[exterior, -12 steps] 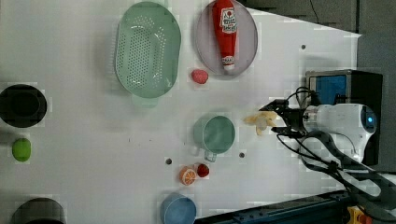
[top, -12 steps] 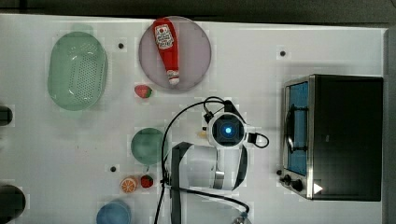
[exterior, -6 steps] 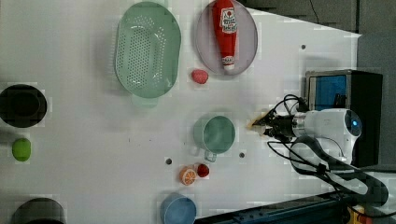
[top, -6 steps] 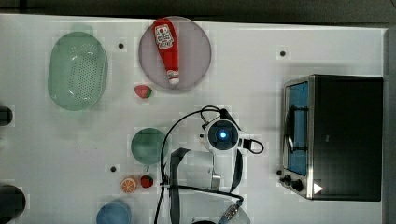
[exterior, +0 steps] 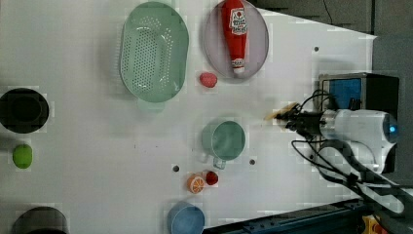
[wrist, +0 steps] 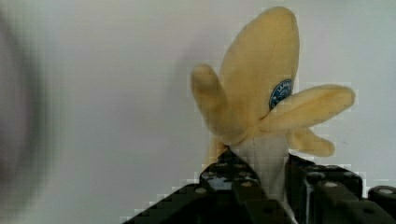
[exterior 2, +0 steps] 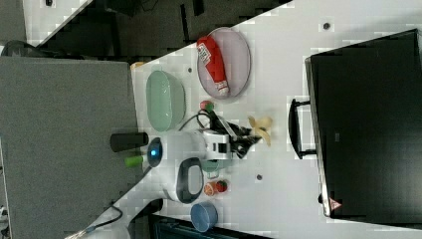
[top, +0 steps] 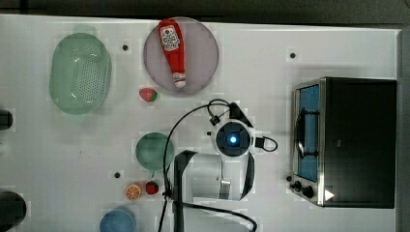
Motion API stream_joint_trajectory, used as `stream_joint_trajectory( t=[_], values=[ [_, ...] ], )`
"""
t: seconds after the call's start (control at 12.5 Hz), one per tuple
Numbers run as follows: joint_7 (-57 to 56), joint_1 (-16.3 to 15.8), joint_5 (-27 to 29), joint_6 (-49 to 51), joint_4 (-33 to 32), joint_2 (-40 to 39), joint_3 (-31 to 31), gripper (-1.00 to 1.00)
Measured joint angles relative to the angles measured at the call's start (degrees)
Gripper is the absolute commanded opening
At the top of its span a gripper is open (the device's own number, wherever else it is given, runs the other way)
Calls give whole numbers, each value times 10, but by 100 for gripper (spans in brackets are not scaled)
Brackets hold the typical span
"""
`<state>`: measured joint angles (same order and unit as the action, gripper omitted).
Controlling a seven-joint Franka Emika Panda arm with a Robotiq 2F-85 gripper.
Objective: Pick banana from table and place on oven.
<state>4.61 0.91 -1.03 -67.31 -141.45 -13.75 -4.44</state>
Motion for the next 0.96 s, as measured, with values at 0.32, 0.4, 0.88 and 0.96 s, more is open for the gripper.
stream_joint_trajectory(
  t=[0.32, 0.4, 0.88, 0.96],
  values=[
    [0, -3, 4, 183, 35, 134, -3, -49],
    [2, 0, 3, 239, 49, 177, -3, -49],
    [-49, 2, 3, 459, 252, 241, -31, -49],
    [-68, 0, 12, 468, 266, 240, -49, -49]
  ],
)
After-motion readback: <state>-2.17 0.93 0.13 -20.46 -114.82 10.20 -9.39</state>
